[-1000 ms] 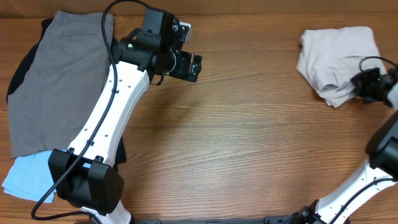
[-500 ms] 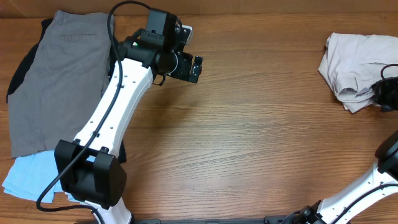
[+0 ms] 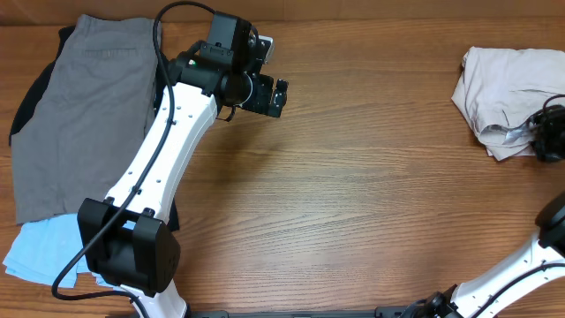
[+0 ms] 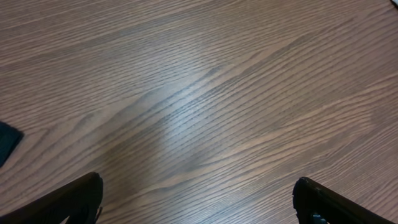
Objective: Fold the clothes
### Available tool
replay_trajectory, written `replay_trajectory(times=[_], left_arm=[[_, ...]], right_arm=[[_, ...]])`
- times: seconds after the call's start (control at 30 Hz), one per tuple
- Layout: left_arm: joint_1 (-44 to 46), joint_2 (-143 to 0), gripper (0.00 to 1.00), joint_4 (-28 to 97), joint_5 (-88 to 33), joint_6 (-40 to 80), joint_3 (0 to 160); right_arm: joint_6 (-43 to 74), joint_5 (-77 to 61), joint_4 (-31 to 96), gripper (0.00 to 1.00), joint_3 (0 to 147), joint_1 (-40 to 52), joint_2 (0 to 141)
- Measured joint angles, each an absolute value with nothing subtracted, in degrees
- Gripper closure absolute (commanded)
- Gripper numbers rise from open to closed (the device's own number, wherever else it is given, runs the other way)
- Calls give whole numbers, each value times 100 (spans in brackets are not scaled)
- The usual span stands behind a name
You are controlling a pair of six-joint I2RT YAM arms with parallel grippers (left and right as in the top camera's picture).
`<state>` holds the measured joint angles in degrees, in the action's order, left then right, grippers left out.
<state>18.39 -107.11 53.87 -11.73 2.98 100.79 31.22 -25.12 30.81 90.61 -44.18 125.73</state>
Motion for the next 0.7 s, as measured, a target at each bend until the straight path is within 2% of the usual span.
replay_trajectory(times=[0.03,0.13,0.27,0.33,0.37,0.43,0.47,0.53,0.57,0.7], left_arm=[[1839,-10711,0,5389,-1170,298,10079],[1837,-10711,0,5408,-1173,298,10079],[1839,-10713,0,5424,-1170,298,10079],[1837,-10713,0,5426,-1173,298,10079],[1837,-10713,0,5426,-1170,298,10079],[1839,-10713,0,5426,-1170,298,10079],[1839,-10713,0,5426,-1170,298,10079],[1839,-10713,0,5424,-1170,298,10079],[1839,-10713,0,5426,-1170,298,10079],[1839,-10713,0,5428,-1170,298,10079]], right_arm=[[3070,-2530,3216,16,9087,-4456,12529],[2932,-2536,3640,10,9135,-4578,12175],[2733,-2467,4071,9,9242,-4654,11478],[2567,-2460,4134,12,9325,-4637,11179],[2473,-2458,4119,20,9362,-4613,11083],[2265,-2440,4012,43,9404,-4539,10991],[2119,-2386,3935,64,9411,-4469,10989],[1988,-2193,3822,89,9408,-4300,11021],[1938,-2067,3752,96,9408,-4206,11045],[1737,-1347,3417,96,9408,-3760,11214]])
